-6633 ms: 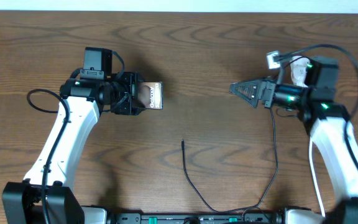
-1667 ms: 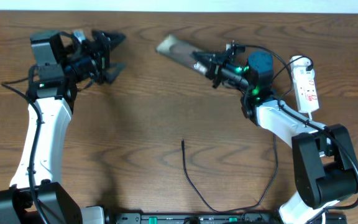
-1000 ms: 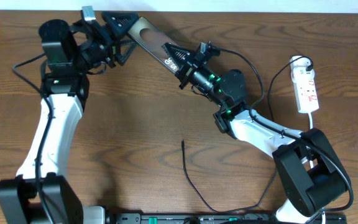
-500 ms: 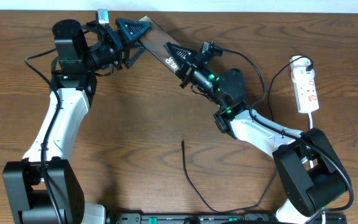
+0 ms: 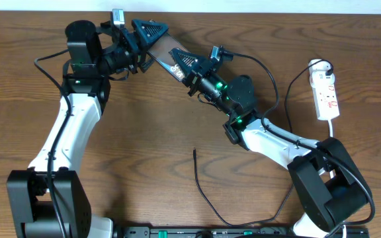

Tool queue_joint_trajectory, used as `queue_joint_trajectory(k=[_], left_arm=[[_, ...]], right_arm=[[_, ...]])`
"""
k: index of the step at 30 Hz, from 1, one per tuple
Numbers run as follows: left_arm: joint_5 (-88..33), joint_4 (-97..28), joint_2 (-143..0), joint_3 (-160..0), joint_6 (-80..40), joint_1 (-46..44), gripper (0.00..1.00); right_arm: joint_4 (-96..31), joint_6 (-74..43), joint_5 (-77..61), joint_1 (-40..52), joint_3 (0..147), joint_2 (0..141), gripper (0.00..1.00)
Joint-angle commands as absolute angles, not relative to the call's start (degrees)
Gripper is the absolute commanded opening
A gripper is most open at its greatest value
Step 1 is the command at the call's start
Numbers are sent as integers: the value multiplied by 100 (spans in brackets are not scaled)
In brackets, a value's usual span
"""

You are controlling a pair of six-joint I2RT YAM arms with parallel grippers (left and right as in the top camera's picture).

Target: Plug charger to phone and switch on socket

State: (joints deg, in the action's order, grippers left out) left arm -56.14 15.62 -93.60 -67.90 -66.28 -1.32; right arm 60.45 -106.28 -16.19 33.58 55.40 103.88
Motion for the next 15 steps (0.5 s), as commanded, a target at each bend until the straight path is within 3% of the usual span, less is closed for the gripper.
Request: queue_joint_trajectory(k=[1,10,15], left_arm=[[-5286,1597,-9371,-6845,-6930,-139,86],[-5063,1599,-9371,-6845,-7037,-139,56],[-5048,1599,-9371,-6845,-7037,-152,54]], right_arm=[[6125,-10490,-1525,3398,5636,10342,2],[6125,-10630,-1315,3457,5636,10342,1],[6062,-10665,-1190,3566,5636,10342,1]])
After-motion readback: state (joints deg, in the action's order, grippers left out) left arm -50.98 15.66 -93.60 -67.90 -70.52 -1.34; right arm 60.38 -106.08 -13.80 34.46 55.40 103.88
